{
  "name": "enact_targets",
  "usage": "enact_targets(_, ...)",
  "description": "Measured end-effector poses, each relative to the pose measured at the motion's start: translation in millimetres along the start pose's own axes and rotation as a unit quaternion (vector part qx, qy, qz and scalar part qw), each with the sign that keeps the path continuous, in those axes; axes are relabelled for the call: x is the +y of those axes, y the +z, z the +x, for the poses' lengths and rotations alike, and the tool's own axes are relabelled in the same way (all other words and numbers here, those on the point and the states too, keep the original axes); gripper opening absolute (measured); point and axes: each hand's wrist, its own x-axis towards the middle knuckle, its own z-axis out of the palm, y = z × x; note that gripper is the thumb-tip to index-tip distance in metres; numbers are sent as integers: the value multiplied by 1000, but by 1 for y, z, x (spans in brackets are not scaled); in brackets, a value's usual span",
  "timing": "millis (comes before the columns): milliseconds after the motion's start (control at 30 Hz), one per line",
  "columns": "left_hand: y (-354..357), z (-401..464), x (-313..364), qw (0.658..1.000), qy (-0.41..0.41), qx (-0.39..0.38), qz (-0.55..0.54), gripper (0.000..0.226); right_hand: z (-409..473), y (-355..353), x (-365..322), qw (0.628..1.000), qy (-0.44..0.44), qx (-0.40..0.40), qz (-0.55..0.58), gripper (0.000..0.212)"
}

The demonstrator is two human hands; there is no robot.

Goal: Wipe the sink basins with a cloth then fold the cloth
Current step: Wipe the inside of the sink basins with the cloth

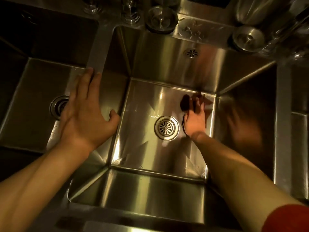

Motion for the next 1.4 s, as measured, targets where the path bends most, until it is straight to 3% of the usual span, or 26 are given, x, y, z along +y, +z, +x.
enact_targets(167, -3, 0, 1, 1000, 1, -13, -12, 97, -63, 21, 20, 999, 25, -40, -9, 71)
enact_targets(267, -5, 0, 3, 1000, 0, -17, -18, 96, -113, 39, 20, 987, -156, -34, -7, 73)
enact_targets(400, -7, 0, 4, 1000, -8, -21, -20, 97, -137, 58, 2, 923, -375, -85, -26, 80)
enact_targets(500, -6, 0, 3, 1000, -11, -25, -12, 96, -135, 73, -41, 848, -504, -158, -36, 72)
enact_targets(567, -4, 0, 3, 1000, -12, -24, -4, 96, -128, 79, -75, 799, -571, -177, -57, 71)
enact_targets(633, -4, 0, 4, 999, -21, -24, 3, 97, -122, 82, -107, 777, -601, -169, -80, 68)
enact_targets(767, -5, -2, 4, 1000, -15, -26, 1, 98, -121, 84, -150, 787, -592, -134, -109, 62)
enact_targets(967, -11, -3, 8, 999, -4, -23, -24, 98, -100, 78, -153, 803, -580, -129, -39, 53)
enact_targets(1133, -9, -2, 7, 1000, -1, -20, -7, 96, -6, 35, -159, 924, -369, -100, -13, 64)
enact_targets(1300, -4, -2, 3, 1000, 0, -6, -2, 99, 56, -10, -105, 971, -230, -58, 7, 86)
enact_targets(1400, -1, -1, -1, 1000, 10, -3, -2, 98, 56, -19, -56, 983, -179, -51, -9, 86)
